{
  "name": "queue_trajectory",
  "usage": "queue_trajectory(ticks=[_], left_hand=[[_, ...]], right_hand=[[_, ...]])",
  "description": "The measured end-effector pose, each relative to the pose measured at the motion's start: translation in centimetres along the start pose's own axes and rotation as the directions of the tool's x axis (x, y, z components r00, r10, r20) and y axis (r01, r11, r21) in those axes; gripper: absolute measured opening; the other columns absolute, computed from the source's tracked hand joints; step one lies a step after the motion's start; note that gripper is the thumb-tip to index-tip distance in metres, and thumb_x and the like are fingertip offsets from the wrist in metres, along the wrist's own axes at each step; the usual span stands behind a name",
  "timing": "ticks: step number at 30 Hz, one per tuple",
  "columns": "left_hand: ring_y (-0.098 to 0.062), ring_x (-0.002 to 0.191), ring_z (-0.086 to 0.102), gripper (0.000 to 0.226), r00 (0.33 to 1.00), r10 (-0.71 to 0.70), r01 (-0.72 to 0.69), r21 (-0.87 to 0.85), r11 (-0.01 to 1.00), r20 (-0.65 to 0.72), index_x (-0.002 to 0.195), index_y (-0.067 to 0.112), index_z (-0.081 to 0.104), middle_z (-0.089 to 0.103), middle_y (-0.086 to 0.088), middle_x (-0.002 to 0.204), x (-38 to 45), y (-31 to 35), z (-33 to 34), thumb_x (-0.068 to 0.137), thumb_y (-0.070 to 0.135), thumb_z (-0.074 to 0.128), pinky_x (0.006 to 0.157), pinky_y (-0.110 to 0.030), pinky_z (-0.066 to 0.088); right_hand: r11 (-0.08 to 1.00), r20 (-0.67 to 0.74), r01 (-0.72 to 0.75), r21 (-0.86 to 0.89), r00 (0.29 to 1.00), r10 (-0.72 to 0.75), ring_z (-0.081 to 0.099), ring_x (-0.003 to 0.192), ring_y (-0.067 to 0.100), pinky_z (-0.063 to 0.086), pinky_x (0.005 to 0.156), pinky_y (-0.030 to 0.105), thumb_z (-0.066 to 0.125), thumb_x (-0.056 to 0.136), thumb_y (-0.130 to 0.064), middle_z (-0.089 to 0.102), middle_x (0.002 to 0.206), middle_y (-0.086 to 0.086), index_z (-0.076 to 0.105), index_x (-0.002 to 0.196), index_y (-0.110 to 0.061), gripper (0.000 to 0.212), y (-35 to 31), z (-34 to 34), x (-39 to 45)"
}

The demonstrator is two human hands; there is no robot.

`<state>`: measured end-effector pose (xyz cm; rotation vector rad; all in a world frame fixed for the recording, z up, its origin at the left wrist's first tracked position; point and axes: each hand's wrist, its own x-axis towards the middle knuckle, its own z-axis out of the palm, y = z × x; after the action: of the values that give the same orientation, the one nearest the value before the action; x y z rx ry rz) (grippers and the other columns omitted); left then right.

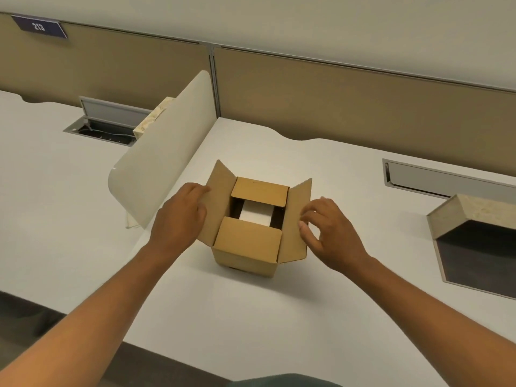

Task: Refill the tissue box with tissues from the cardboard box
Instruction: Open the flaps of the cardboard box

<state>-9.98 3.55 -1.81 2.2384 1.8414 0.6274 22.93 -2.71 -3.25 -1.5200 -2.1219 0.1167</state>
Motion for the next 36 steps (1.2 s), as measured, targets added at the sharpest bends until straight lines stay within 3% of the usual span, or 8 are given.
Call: queue_trajectory(ticks=[4,10,15,20,24,26,30,36], left_hand=[[-0.048,0.131,0.059,0.039,0.995,0.019,-0.037,0.186,0.982,0.097,0.141,0.003,0.065,0.059,-0.023,0.152,-0.7,-1.4,1.1,0.102,0.002,0.060,0.085,-0.055,0.058],[-0.049,0.132,0.058,0.048,0.975,0.101,-0.139,0.190,0.972,0.196,0.145,0.000,0.060,0.058,-0.028,0.150,-1.4,-1.7,2.7,0.097,-0.003,0.062,0.105,-0.057,0.051],[-0.041,0.145,0.048,0.056,0.977,0.135,-0.182,0.311,0.933,0.167,0.158,0.008,0.047,0.050,-0.021,0.160,0.0,-0.5,2.2,0.102,0.005,0.054,0.125,-0.055,0.032],[-0.033,0.154,0.042,0.041,0.867,0.392,-0.484,0.331,0.810,0.307,0.133,0.010,0.066,0.066,-0.009,0.143,1.2,4.9,2.0,0.107,0.036,0.047,0.134,-0.054,0.012],[-0.025,0.095,0.060,0.042,0.810,0.347,-0.496,0.237,0.836,0.472,0.096,0.015,0.064,0.063,-0.001,0.092,0.0,8.0,3.1,0.110,0.046,0.039,0.094,-0.040,0.045],[-0.022,0.086,0.059,0.043,0.852,0.324,-0.417,0.161,0.894,0.411,0.103,0.016,0.067,0.054,0.003,0.088,-0.7,8.1,2.7,0.111,0.048,0.040,0.070,-0.035,0.036],[-0.018,0.082,0.059,0.044,0.892,0.369,-0.391,0.037,0.920,0.262,0.100,0.022,0.072,0.059,0.007,0.086,-2.3,7.7,0.9,0.111,0.053,0.042,0.064,-0.033,0.035],[-0.017,0.071,0.052,0.060,0.854,0.329,-0.350,-0.024,0.937,0.402,0.076,0.016,0.060,0.056,0.000,0.084,-5.9,7.0,0.3,0.111,0.058,0.035,0.065,-0.035,0.042]], right_hand=[[0.992,0.082,-0.128,-0.011,0.988,0.128,0.061,0.103,0.022,0.058,0.087,0.041,0.068,0.097,-0.018,0.070,0.111,0.002,0.074,0.098,-0.012,0.008,1.2,0.4,-1.8],[0.978,0.316,-0.207,-0.019,0.927,0.203,0.058,0.123,0.018,0.047,0.098,0.024,0.062,0.103,-0.028,0.061,0.136,-0.002,0.068,0.122,-0.017,0.023,0.9,1.3,-2.8],[0.980,0.349,-0.105,-0.167,0.924,0.158,0.059,0.110,0.024,0.050,0.095,0.032,0.053,0.106,-0.031,0.064,0.124,0.002,0.069,0.122,-0.015,0.027,0.2,0.4,-0.1],[0.970,0.451,0.012,-0.242,0.886,0.102,0.059,0.117,0.025,0.051,0.100,0.040,0.044,0.109,-0.019,0.068,0.128,0.003,0.070,0.132,-0.016,0.035,-1.8,0.4,4.9],[0.954,0.575,0.067,-0.294,0.809,0.120,0.063,0.119,0.027,0.055,0.098,0.042,0.046,0.104,-0.009,0.071,0.130,0.006,0.070,0.132,-0.017,0.038,-2.7,1.1,7.4],[0.942,0.577,0.105,-0.319,0.810,0.105,0.066,0.117,0.027,0.056,0.095,0.041,0.049,0.103,-0.012,0.071,0.131,0.005,0.068,0.133,-0.020,0.036,-2.6,1.2,7.9],[0.936,0.490,0.158,-0.314,0.872,0.017,0.061,0.129,0.030,0.059,0.091,0.046,0.050,0.105,-0.013,0.055,0.155,0.002,0.056,0.148,-0.020,0.044,-2.2,1.3,7.4],[0.960,0.428,0.038,-0.278,0.900,0.089,0.061,0.131,0.033,0.058,0.095,0.042,0.045,0.110,-0.020,0.009,0.180,0.002,0.031,0.167,-0.025,0.059,-1.9,2.6,8.7]])
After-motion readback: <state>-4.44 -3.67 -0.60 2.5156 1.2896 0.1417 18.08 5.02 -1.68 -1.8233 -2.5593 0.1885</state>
